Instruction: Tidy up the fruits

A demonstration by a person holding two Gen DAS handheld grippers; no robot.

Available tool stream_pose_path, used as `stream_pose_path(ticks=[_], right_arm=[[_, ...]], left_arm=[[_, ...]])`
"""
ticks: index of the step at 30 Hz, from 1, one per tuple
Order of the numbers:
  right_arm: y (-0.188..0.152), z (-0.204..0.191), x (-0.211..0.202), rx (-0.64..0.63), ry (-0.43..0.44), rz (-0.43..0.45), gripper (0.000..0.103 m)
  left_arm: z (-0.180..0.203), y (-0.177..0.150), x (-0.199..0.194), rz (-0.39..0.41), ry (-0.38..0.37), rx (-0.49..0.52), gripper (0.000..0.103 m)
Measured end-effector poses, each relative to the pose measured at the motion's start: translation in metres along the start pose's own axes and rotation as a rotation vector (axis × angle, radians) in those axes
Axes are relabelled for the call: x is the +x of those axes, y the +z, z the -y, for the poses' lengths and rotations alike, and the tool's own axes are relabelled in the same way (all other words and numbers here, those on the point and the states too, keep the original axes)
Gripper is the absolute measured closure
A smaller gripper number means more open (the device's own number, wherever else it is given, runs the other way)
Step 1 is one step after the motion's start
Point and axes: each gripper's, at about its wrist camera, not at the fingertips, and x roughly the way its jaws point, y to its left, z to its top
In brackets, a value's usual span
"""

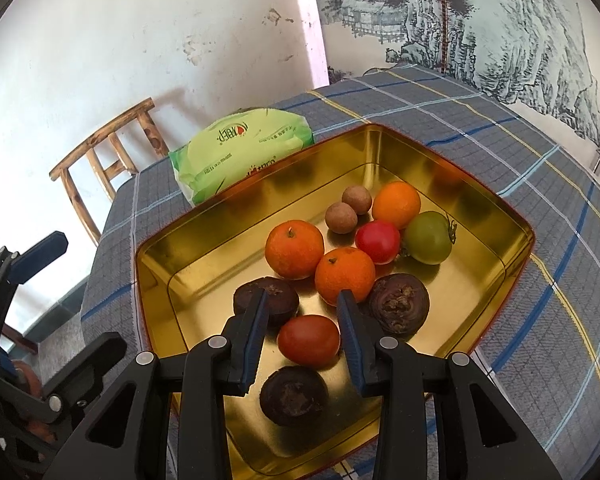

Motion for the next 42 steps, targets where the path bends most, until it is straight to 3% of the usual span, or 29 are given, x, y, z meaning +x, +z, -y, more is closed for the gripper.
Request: stream_pose_path(ticks=[3, 13, 19, 23, 30, 36, 42], right_arm=[[0.001, -0.005, -0.009, -0.008, -0.02, 0.033, 0.063], [-0.008, -0.026, -0.058, -0.056, -0.133, 0.224, 0.035], [-0.024, -0.037, -0.1, -0.06, -0.265, 0.403, 0.014], [-0.038, -0.047, -0.13, -0.059, -0.361, 0.534, 0.003], [-0.057, -0.053, -0.179, -0.016, -0.443, 0.708, 0.0], [-0.065, -0.055, -0.202, 0.006, -0.445, 0.758, 0.0], [-0.075, -0.059, -0.221, -0.005, -0.459, 0.8, 0.0]], left_arm=[[-0.001, 0.0, 0.001, -0.004, 0.003, -0.001, 0.01], [-0.004, 0.005, -0.004, 0.022, 0.012, -0.017, 0.01], [-0.007, 0.014, -0.023, 0.11, 0.019, -0.04, 0.0], [-0.01, 0.025, -0.041, 0.176, 0.021, -0.068, 0.0], [-0.008, 0.042, -0.077, 0.279, 0.003, -0.086, 0.0], [-0.001, 0.051, -0.112, 0.381, 0.006, -0.07, 0.0], [0.002, 0.055, -0.126, 0.393, -0.014, -0.077, 0.0]])
